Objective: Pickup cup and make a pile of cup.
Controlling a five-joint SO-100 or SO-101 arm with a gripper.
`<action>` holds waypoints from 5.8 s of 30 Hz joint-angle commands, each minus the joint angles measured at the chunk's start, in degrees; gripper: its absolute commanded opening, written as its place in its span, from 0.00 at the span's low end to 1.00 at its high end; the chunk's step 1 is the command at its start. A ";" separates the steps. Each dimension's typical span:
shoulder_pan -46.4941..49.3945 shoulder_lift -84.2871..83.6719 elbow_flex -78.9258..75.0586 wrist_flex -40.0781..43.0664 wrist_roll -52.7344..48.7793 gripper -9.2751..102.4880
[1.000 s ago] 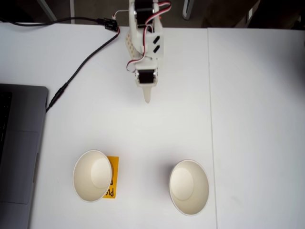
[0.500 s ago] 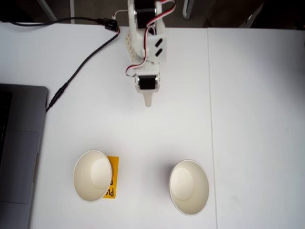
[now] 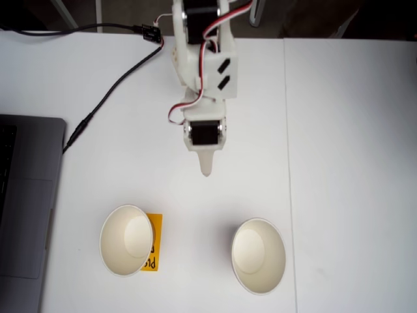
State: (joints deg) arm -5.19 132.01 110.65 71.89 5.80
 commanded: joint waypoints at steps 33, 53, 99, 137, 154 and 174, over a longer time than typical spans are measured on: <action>24.35 -20.83 -27.51 13.01 -0.44 0.33; 24.43 -28.65 -29.36 13.01 -0.44 0.33; 24.96 -47.11 -38.06 13.71 -0.18 0.33; 24.96 -62.93 -48.78 16.79 0.44 0.33; 25.22 -68.29 -50.10 16.35 0.44 0.33; 26.98 -71.89 -54.58 16.79 0.44 0.20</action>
State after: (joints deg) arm 21.88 58.80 61.61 88.07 5.80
